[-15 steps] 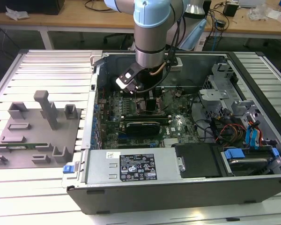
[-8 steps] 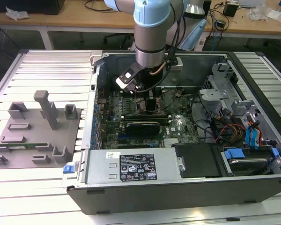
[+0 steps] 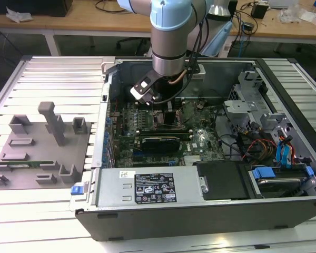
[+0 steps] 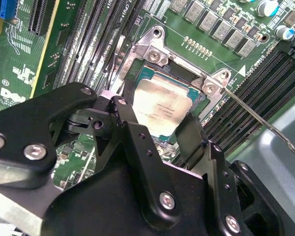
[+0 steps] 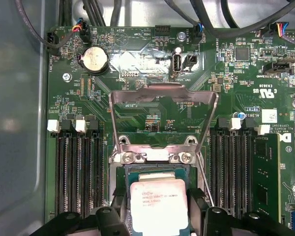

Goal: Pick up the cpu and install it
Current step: 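Place the cpu into insertion slot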

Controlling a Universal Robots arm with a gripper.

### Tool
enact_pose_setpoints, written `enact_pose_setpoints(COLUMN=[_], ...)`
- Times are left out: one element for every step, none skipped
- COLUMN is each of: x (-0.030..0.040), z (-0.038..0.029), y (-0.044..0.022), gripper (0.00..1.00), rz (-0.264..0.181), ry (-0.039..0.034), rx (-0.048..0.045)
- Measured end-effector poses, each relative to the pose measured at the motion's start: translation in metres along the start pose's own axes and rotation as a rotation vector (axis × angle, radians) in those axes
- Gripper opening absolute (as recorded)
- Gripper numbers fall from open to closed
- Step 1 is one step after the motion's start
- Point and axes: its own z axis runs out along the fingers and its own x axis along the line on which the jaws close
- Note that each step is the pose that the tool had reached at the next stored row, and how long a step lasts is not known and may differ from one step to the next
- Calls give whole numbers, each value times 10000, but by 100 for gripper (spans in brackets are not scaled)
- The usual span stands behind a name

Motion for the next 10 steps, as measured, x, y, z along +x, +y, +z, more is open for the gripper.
enact_pose_setpoints(x=[0, 0, 0, 0, 0, 0, 0, 0, 0, 0], z=[0, 0, 0, 0, 0, 0, 0, 0, 0, -3], y=[0, 0, 0, 0, 0, 0, 0, 0, 0, 1], gripper=[56, 56, 56, 56, 56, 56, 56, 56, 56, 56], rz=[0, 0, 0, 0, 3, 18, 72, 125, 148, 172], ry=[-1, 1, 1, 2, 2, 1, -1, -4, -6, -9], rx=[-1, -2, -3, -3, -3, -2, 0, 0, 0, 1])
